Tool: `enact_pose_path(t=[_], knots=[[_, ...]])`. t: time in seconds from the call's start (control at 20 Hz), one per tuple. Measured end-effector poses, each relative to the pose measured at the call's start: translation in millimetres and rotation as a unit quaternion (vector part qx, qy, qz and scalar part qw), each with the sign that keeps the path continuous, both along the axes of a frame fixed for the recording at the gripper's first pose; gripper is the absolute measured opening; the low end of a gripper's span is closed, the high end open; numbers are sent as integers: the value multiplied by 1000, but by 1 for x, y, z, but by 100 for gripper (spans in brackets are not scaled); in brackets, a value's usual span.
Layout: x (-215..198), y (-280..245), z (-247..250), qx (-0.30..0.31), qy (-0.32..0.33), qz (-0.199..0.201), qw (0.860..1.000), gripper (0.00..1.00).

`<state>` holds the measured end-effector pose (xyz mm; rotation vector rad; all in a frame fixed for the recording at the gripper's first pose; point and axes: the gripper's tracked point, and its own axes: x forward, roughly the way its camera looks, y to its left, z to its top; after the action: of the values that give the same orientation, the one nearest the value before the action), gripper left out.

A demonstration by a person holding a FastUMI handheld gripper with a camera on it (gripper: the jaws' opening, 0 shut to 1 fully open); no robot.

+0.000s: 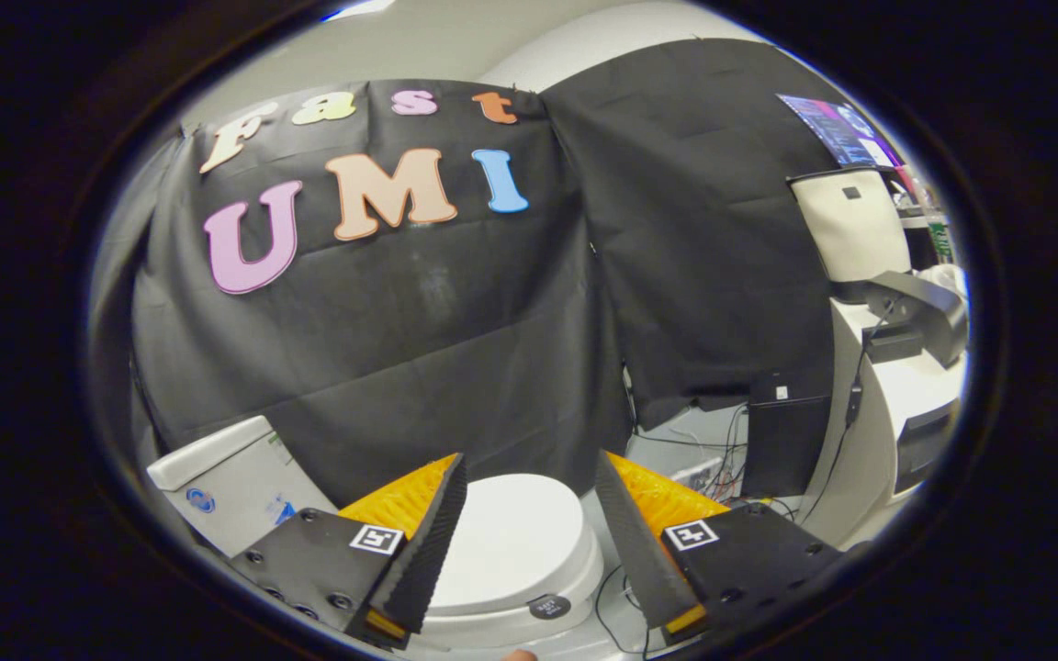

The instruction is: Open the toilet lid.

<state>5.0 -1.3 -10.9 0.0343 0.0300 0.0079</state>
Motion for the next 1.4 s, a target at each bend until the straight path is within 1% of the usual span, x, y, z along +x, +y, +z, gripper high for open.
enact_pose_path(t=[0.3,0.5,0.55,0.65,0.8,1.0,1.4], knots=[[6,7,-12,16,19,12,1000,88],[16,15,-21,51,32,10,998,88],[18,17,-24,56,37,9,998,82],[18,21,-28,67,41,12,997,82],[21,24,-29,94,35,5,995,82],[19,31,-50,115,40,-13,992,82],[9,49,-93,202,53,-23,978,82]])
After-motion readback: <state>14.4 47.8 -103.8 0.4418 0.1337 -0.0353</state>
